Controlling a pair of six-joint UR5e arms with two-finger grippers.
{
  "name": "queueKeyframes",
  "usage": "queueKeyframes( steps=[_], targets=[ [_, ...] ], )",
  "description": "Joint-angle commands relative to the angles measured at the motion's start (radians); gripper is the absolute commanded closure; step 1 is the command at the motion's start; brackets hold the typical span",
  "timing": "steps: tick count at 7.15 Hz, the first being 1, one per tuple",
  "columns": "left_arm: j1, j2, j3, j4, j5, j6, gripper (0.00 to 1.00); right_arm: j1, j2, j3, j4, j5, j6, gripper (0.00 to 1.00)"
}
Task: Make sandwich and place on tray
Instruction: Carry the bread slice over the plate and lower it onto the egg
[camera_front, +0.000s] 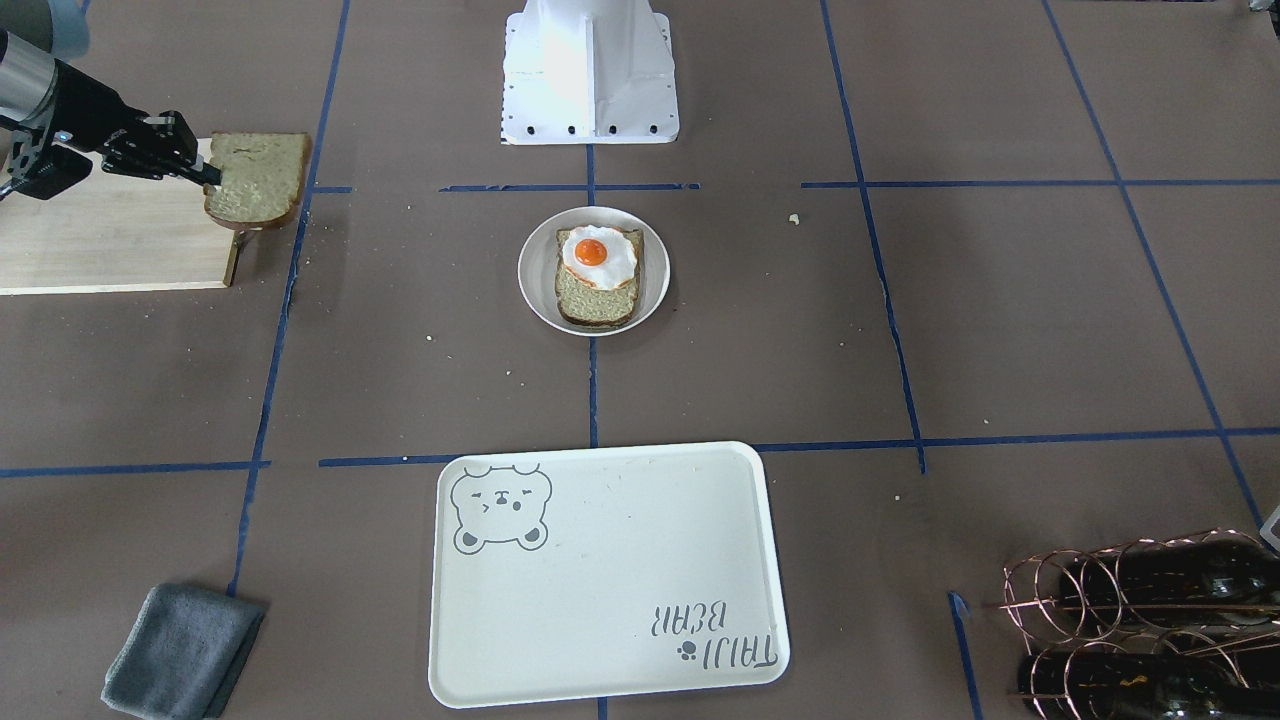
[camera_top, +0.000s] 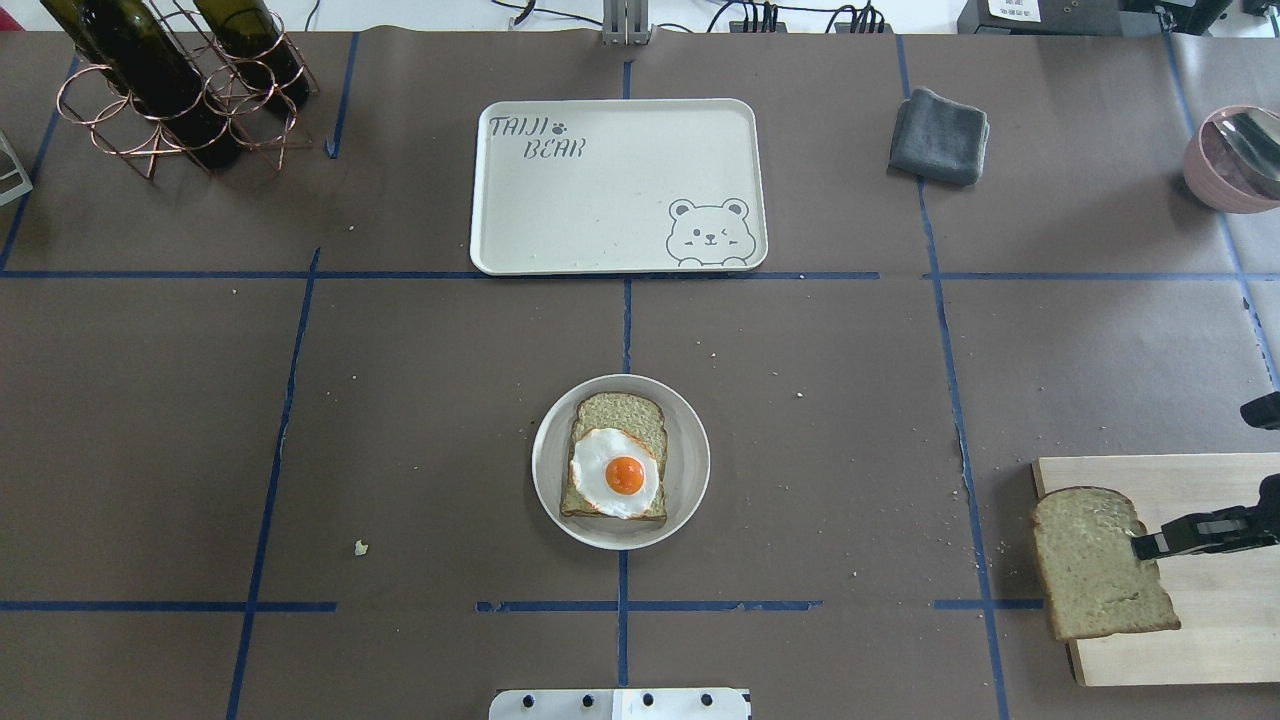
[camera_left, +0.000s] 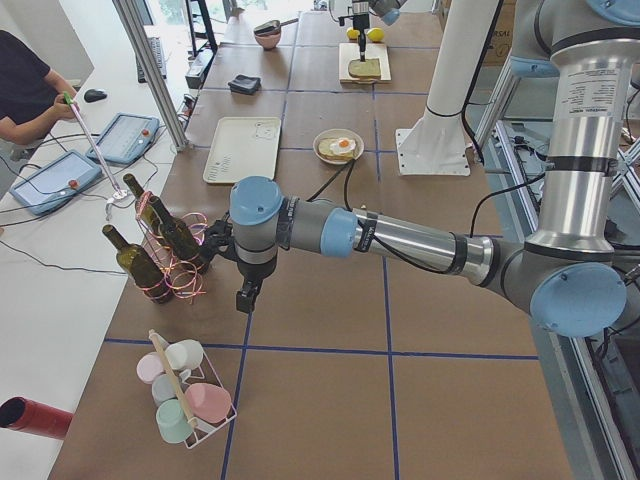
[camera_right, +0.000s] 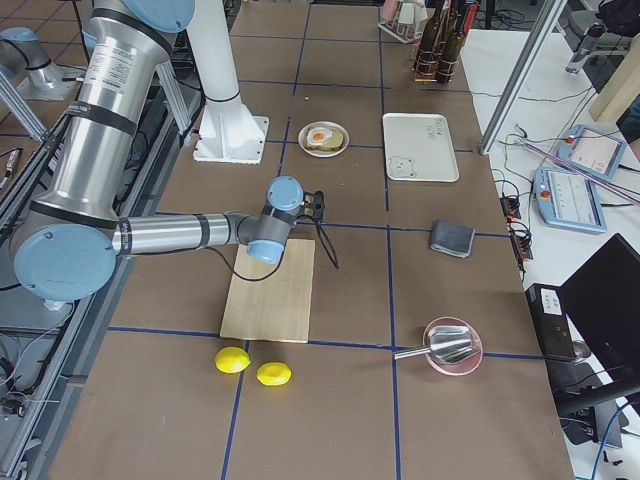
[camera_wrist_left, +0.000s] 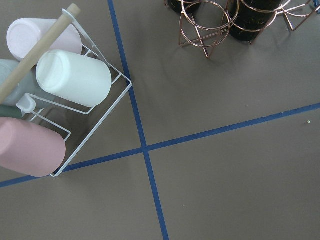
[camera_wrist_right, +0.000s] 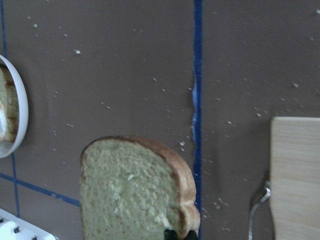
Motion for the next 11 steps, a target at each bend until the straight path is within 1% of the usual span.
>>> queueKeyframes(
  steps=[1,2,3,4,5,6,7,8,11],
  targets=[
    [0.000,-0.001,0.001,-0.002,0.000,0.004,0.00,-0.009,0.273,-0.014,-0.172,0.007,0.127,1.00],
    [0.000,-0.001,0.004,-0.029,0.000,0.002,0.00,-0.029,0.408,-0.019,-0.308,-0.020,0.132,1.00],
    [0.000,0.005,0.008,-0.073,-0.002,0.001,0.00,-0.081,0.517,-0.042,-0.398,-0.065,0.133,1.00],
    [0.000,0.004,0.012,-0.078,-0.002,0.002,0.00,-0.137,0.632,-0.121,-0.429,-0.147,0.133,1.00],
    [0.000,0.004,0.010,-0.080,-0.002,0.001,0.00,-0.176,0.696,-0.196,-0.426,-0.195,0.135,1.00],
    [0.002,0.004,0.010,-0.078,-0.003,-0.001,0.00,-0.199,0.722,-0.227,-0.426,-0.211,0.133,1.00],
    [0.002,0.004,0.013,-0.090,-0.027,0.004,0.00,-0.222,0.744,-0.247,-0.428,-0.232,0.150,1.00],
    [0.003,0.004,0.015,-0.107,-0.038,0.001,0.00,-0.248,0.747,-0.250,-0.419,-0.273,0.214,1.00],
    [0.003,0.004,0.018,-0.107,-0.038,0.002,0.00,-0.273,0.750,-0.251,-0.420,-0.282,0.219,1.00]
  ],
)
